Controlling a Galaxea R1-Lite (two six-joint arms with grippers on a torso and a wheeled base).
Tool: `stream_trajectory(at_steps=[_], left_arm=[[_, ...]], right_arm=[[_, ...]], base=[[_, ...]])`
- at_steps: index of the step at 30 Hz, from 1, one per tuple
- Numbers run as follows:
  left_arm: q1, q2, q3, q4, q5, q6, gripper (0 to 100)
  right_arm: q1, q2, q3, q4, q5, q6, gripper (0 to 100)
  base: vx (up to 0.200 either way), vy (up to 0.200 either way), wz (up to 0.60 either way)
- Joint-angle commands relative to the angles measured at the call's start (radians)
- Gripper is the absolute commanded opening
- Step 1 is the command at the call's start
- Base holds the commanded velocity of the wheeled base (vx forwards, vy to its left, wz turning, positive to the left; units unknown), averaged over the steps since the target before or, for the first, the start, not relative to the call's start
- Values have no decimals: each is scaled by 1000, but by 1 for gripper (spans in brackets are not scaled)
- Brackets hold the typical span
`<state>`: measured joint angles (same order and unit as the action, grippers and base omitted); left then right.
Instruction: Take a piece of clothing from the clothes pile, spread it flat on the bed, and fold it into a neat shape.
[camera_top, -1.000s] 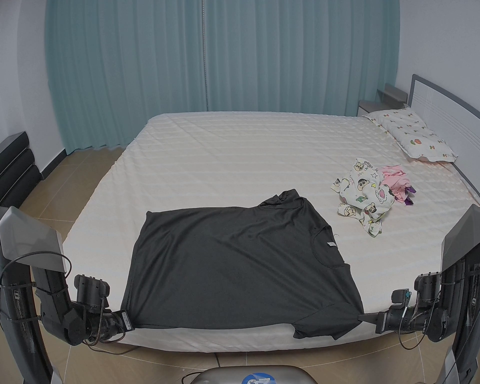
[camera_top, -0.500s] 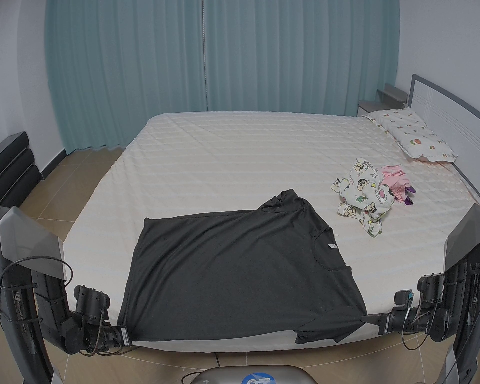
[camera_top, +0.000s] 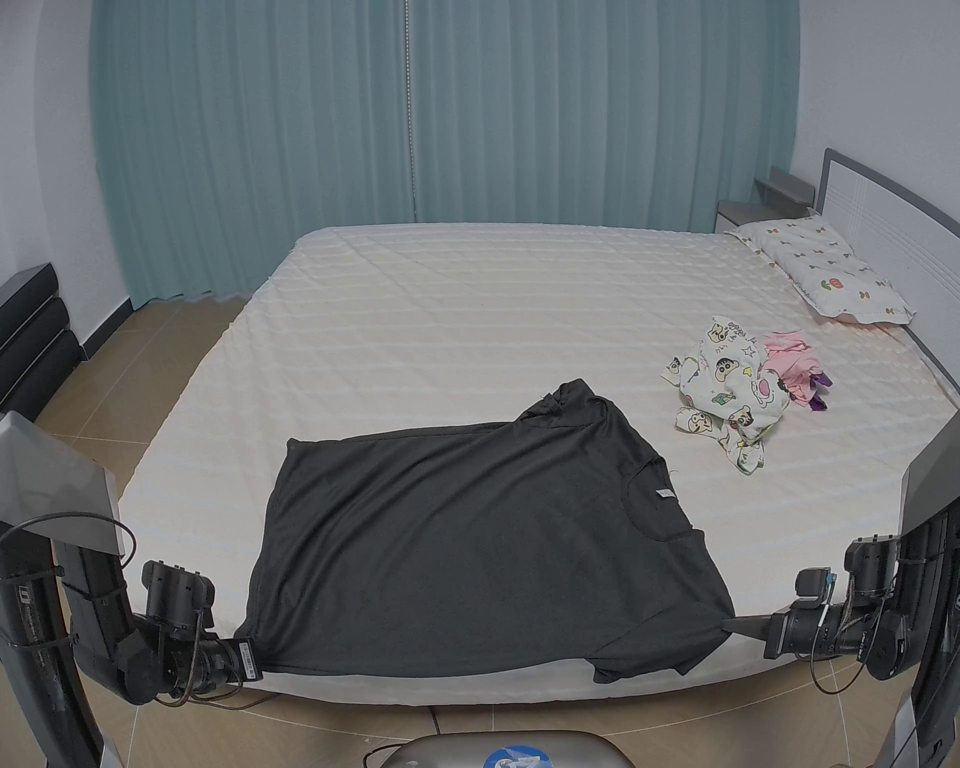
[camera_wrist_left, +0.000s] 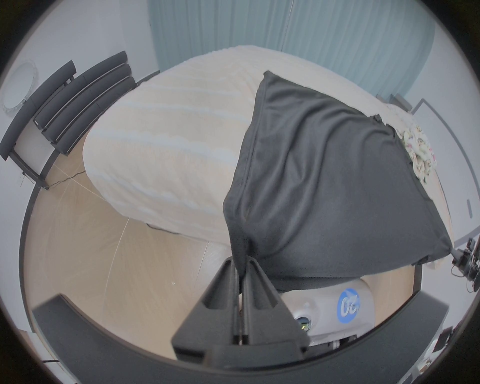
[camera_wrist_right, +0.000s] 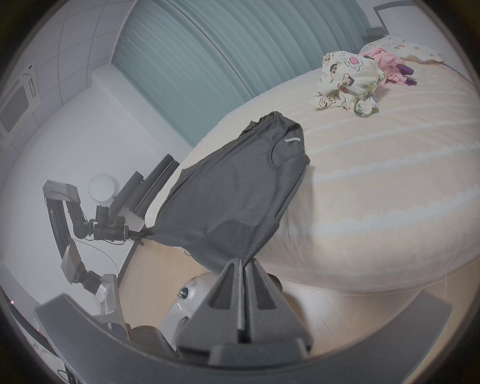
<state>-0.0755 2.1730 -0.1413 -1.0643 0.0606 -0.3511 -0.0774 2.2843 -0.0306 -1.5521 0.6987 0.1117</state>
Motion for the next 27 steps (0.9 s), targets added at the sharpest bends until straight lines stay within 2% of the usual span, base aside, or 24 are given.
stream_trajectory(at_steps=[1,12,27], left_arm=[[2,-74,-50,7,-1,-46,0],[2,-82,-139,10,-16,-183,0],[26,-133,-156,10,-16,-192,0]], right_arm=[[4,-42,-54,-16,4,31,0],[5,-48,-157,-16,-5,126,0],[22,-86,-169,-16,-4,141,0]], base=[[0,0,0],[0,0,0],[200,0,0]])
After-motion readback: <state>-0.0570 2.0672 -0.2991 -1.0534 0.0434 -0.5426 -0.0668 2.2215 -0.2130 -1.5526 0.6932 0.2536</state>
